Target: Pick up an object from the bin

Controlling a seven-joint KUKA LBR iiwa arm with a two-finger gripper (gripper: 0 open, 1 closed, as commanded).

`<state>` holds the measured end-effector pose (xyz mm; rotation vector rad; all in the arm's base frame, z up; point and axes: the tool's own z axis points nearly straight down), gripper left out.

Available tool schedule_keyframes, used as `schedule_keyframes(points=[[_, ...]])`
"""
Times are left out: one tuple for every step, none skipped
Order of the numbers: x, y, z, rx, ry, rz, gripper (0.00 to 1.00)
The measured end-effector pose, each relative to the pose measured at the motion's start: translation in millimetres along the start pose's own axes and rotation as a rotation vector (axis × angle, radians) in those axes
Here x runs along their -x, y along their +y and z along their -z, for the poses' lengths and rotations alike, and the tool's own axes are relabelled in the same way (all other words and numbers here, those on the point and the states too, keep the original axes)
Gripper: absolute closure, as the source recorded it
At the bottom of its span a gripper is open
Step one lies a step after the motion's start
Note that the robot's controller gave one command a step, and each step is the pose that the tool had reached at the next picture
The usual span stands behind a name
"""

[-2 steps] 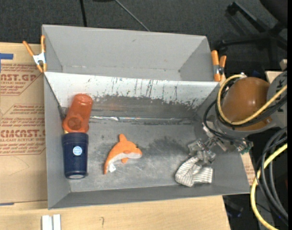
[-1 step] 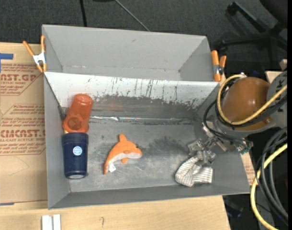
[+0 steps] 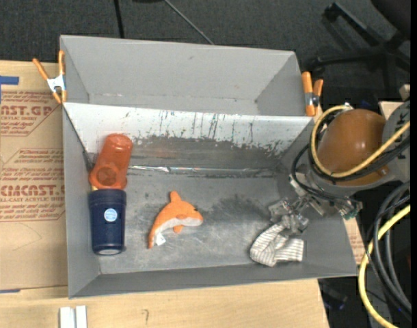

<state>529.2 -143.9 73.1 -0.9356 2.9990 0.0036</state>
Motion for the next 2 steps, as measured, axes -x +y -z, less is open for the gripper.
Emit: schedule_keyframes(points=[[-0.7,1.3,12.5,0.004,0.004,0.000,1.00],[-0.2,1.1,32.6,0.002,0.003,0.000,1.00]])
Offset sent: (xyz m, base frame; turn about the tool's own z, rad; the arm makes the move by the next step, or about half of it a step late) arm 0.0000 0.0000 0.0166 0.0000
